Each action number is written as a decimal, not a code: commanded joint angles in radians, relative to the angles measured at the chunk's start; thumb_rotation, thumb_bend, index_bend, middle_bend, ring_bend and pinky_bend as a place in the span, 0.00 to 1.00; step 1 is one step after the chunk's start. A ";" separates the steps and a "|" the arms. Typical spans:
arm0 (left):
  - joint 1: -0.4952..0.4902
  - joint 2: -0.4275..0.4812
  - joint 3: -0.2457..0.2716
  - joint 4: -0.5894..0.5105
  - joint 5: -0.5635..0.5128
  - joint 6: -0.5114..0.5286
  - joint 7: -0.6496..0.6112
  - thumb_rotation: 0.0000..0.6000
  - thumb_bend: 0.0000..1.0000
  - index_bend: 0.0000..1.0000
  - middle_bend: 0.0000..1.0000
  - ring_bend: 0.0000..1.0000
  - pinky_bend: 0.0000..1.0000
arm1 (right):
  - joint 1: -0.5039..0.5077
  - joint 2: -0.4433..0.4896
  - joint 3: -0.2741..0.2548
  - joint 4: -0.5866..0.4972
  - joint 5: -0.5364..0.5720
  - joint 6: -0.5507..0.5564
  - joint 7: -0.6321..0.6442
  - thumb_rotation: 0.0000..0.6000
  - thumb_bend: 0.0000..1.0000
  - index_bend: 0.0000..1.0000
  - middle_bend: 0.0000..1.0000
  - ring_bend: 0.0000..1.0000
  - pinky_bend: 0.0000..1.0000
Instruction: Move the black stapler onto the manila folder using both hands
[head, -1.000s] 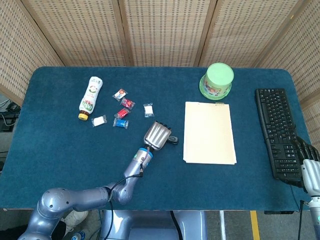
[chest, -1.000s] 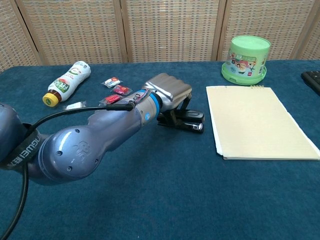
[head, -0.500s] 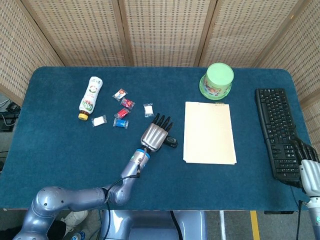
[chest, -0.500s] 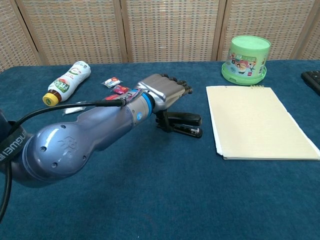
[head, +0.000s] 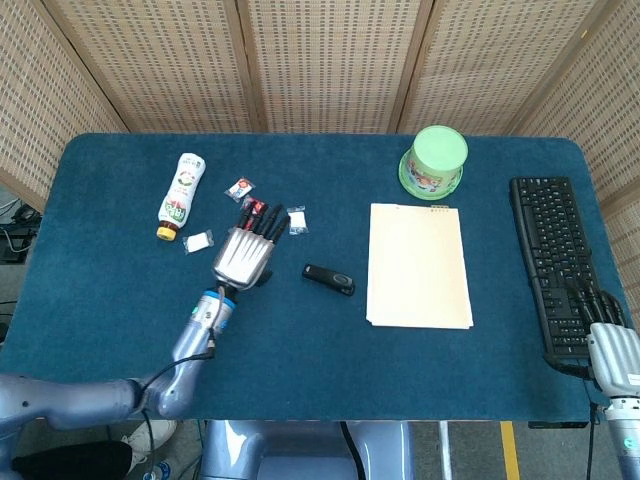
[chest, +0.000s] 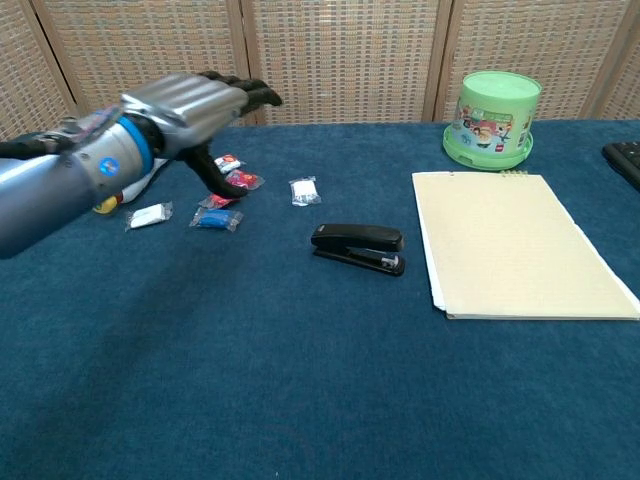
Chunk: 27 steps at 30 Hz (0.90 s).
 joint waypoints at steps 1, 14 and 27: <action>0.103 0.117 0.053 -0.096 0.083 0.098 -0.085 1.00 0.24 0.06 0.00 0.00 0.00 | 0.001 -0.005 -0.004 -0.005 -0.004 0.001 -0.015 1.00 0.12 0.11 0.00 0.00 0.03; 0.472 0.377 0.279 -0.260 0.309 0.388 -0.353 1.00 0.24 0.05 0.00 0.00 0.00 | 0.011 -0.044 -0.024 -0.020 -0.019 -0.010 -0.128 1.00 0.12 0.11 0.00 0.00 0.03; 0.697 0.416 0.365 -0.117 0.494 0.554 -0.550 1.00 0.24 0.04 0.00 0.00 0.00 | 0.112 -0.080 0.045 -0.166 -0.015 -0.059 -0.328 1.00 0.12 0.11 0.00 0.00 0.03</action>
